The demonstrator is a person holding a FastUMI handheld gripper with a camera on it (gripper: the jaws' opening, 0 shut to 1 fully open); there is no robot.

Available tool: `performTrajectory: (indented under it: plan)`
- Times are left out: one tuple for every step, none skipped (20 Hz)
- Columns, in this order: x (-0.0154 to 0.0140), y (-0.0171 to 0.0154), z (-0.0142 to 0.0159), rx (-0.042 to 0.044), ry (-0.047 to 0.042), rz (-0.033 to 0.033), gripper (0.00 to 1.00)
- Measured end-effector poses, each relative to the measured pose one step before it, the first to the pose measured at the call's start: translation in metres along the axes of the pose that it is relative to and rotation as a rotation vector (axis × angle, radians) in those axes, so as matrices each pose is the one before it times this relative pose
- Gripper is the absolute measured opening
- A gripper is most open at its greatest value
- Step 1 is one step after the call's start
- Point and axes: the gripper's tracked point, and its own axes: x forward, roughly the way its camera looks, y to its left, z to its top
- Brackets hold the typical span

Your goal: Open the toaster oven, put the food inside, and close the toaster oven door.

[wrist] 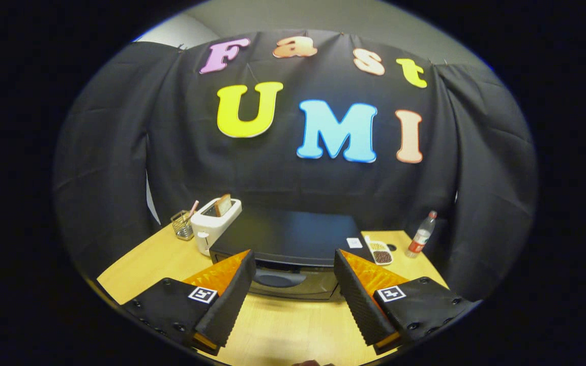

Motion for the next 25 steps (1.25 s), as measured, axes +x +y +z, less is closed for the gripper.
performTrajectory:
  plan:
    - [-0.01078,-0.01020,0.00747,-0.00348,-0.02743,-0.00473,0.97]
    - [-0.01157,-0.01079,0.00564,-0.00289,-0.01771,-0.01054,0.97]
    - [-0.00773,-0.00982,0.00772,-0.00125,-0.02182,-0.00533,0.97]
    - [-0.00496,-0.00819,0.00641,0.00180,-0.01685,-0.01056,0.98]
    - [-0.00743,-0.00938,0.00327,0.00454,-0.00800,-0.01244,0.98]
    - [-0.00721,-0.00907,0.00445,0.00458,-0.01383,-0.01537,0.98]
    - [-0.00555,-0.00698,0.00339,0.00033,-0.00893,-0.00607,0.98]
    - [-0.00555,-0.00629,0.00246,-0.00544,-0.00253,-0.00862,0.98]
    - [-0.00505,-0.00679,0.00053,-0.00350,0.00578,-0.00860,0.98]
    - [-0.00293,-0.00238,0.00195,0.00494,-0.00440,0.00011,0.98]
    - [-0.00011,-0.00195,0.00549,0.00724,-0.01060,-0.00288,0.98]
    - [0.00012,-0.00488,0.00324,0.00458,-0.00421,-0.00963,0.98]
    - [0.00015,-0.00417,0.00028,0.00884,0.00213,-0.00822,0.97]
    - [0.00092,-0.00207,0.00123,0.01466,0.00168,-0.00450,0.98]
    - [0.00145,-0.00334,0.00131,0.01828,0.00172,-0.00664,0.98]
    - [0.00069,-0.00393,0.00361,0.01654,-0.00335,-0.00920,0.98]
    - [0.00049,-0.00286,0.00307,0.01291,-0.00820,-0.00671,0.98]
    - [0.00114,-0.00021,0.00239,0.00911,-0.00458,-0.00087,0.98]
    - [0.00252,-0.00073,0.00093,0.00730,0.00114,-0.00139,0.98]
    - [0.00224,0.00003,0.00016,0.00940,0.00663,-0.00126,0.98]
    - [0.00259,0.00125,0.00129,0.00926,0.00463,0.00356,0.98]
    - [0.00247,0.00180,0.00301,0.00612,0.00067,0.00539,0.98]
    - [0.00117,0.00086,0.00312,0.00117,-0.00455,0.00380,0.98]
    - [0.00050,0.00070,0.00338,-0.00341,-0.00758,0.00324,0.98]
    - [-0.00164,0.00112,0.00290,-0.00265,-0.00630,0.00338,0.98]
